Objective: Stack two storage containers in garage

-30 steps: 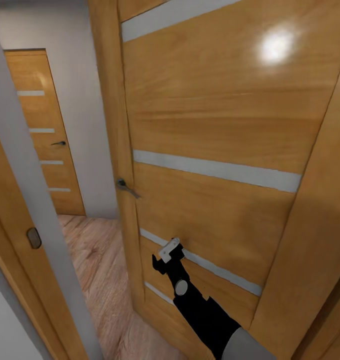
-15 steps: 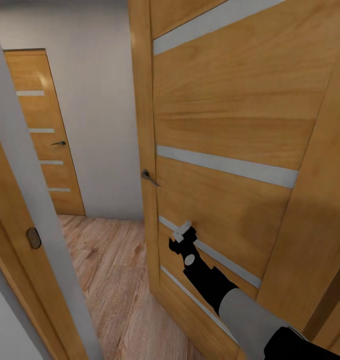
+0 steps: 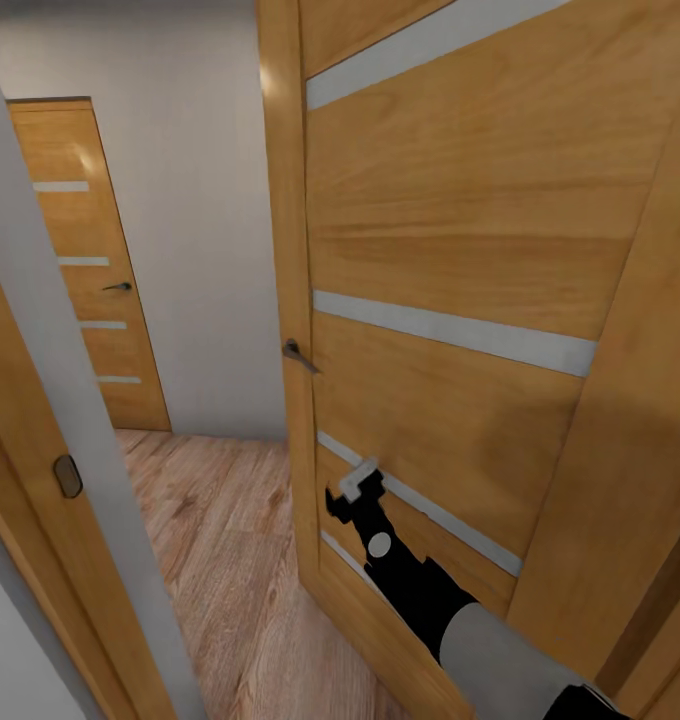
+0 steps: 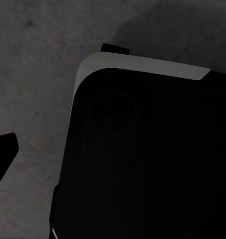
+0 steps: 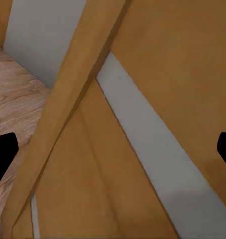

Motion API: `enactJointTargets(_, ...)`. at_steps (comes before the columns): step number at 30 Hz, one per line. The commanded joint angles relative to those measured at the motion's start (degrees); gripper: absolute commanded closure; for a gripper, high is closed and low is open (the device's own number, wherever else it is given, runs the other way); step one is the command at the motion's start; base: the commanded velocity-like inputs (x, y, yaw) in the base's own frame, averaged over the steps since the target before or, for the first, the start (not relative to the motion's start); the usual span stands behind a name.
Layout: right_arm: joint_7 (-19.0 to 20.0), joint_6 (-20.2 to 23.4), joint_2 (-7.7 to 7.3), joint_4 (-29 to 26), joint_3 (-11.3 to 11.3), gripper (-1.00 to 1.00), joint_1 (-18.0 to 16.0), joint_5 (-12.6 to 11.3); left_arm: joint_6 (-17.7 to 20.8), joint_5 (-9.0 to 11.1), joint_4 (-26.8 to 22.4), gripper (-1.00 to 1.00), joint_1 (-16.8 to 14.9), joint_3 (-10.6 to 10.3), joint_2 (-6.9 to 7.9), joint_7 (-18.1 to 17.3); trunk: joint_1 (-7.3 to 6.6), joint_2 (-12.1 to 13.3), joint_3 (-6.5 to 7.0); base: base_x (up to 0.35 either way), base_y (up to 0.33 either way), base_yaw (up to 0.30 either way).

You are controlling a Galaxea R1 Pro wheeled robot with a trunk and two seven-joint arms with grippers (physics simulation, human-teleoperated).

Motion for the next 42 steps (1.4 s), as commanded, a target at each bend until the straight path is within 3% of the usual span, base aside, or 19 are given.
enactJointTargets(1,-0.4,0.0,0.00,0.0,0.3,-1.00,0.1,0.4,-0.2,0.3,0.0,-1.00,0.0,0.0,-0.02,0.1,0.00,0.0,-0.06,0.000,0.000,0.000)
enactJointTargets(10,-0.5,-0.1,0.00,-0.7,0.4,-1.00,0.2,0.1,-0.2,0.3,0.0,-1.00,0.0,0.0,-0.05,0.1,0.00,0.0,-0.06,0.000,0.000,0.000)
enactJointTargets(16,-2.0,0.3,0.00,-5.4,0.4,-1.00,1.7,-4.2,-0.2,0.3,-0.1,-1.00,0.0,0.0,-0.04,0.1,0.00,0.0,-0.06,0.000,0.000,0.000)
enactJointTargets(22,-2.4,3.3,0.00,-5.9,0.5,-1.00,1.9,-4.7,-0.2,0.3,-0.1,-1.00,0.0,0.0,-0.04,0.1,0.00,0.0,-0.06,0.000,0.000,0.000)
enactJointTargets(42,-2.3,1.1,0.00,-5.6,0.4,-1.00,3.2,-4.7,-0.2,0.4,-0.1,-1.00,0.0,0.0,-0.03,0.1,0.00,0.0,-0.06,0.000,0.000,0.000)
